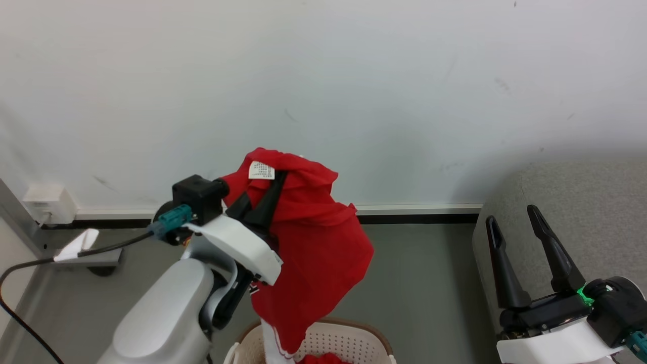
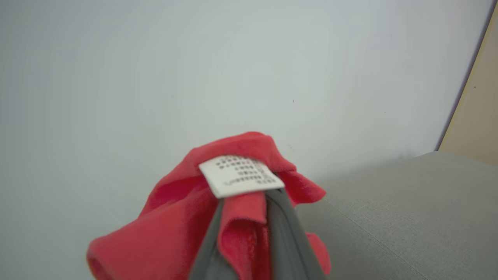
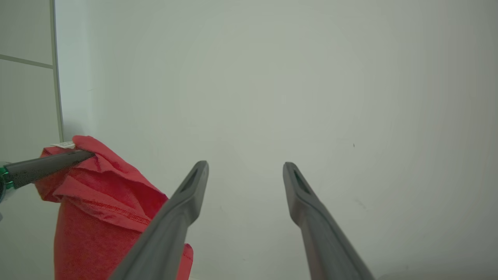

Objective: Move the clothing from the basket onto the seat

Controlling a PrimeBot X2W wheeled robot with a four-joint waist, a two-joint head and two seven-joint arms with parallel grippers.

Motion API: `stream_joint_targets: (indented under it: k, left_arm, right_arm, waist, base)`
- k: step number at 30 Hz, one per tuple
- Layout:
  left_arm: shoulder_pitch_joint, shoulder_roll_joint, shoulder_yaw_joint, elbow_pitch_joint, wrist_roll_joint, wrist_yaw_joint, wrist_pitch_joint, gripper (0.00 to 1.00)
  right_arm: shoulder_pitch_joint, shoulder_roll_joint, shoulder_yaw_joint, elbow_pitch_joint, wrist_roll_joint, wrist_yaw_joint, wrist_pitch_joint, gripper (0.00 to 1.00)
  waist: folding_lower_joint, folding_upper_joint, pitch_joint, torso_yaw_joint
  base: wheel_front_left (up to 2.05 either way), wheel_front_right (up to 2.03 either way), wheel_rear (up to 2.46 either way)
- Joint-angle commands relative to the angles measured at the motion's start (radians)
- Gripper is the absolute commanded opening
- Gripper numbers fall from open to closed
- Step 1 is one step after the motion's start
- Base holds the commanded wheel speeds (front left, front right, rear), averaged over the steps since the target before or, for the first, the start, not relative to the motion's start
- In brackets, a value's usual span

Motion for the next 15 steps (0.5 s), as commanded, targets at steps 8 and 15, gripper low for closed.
stream_joint_targets:
  k: [8,15]
  left_arm:
    - [-0.054,0.014,0.010,-0.089,0.005,0.040,0.046,0.00]
    - [-0.077,0.012,0.007,-0.106,0.016,0.054,0.056,0.00]
  right_arm:
    - [0.014,-0.014,0.048,0.009,0.025,-0.002,0.001,1.00]
    - [0.010,-0.023,0.092,0.019,0.051,-0.002,0.001,1.00]
  waist:
    - [0.0001,0.0000,0.004,-0.020]
    - [0.0001,0.0000,0.007,-0.024]
  base:
    - [0.00,0.00,0.00]
    - [0.00,0.00,0.00]
